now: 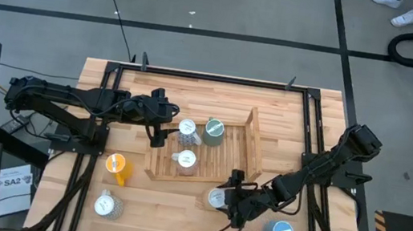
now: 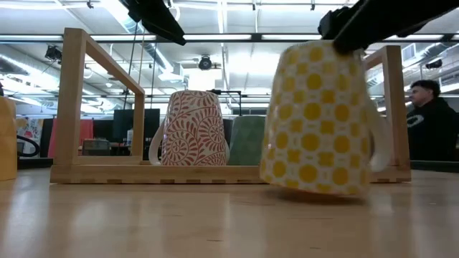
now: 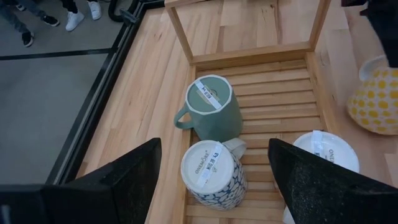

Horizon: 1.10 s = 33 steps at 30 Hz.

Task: Place coffee mugs
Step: Put the yellow patterned mug on the shelf

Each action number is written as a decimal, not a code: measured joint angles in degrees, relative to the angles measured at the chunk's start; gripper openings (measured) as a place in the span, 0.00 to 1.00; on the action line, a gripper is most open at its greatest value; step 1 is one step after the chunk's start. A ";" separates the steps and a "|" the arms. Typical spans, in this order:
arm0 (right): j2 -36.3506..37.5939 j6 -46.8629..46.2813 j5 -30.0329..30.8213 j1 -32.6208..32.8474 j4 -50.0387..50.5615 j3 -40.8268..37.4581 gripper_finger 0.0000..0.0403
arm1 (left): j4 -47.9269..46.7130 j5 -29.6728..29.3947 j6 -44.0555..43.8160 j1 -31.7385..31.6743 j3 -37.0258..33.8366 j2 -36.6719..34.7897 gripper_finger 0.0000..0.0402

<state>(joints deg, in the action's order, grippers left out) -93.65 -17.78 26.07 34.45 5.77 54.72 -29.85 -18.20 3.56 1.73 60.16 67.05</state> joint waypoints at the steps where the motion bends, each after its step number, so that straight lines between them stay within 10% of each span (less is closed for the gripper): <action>1: 0.00 -0.04 0.47 -0.37 -0.15 0.00 0.80 | 0.00 0.00 0.00 0.01 0.00 0.00 0.75; 33: 0.13 0.03 7.44 -7.85 -0.86 3.46 0.80 | 0.00 0.00 -0.01 -0.01 -0.02 0.00 0.75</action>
<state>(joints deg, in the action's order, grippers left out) -93.52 -17.76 33.51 26.60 4.92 58.18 -29.85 -18.20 3.55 1.72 60.14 67.05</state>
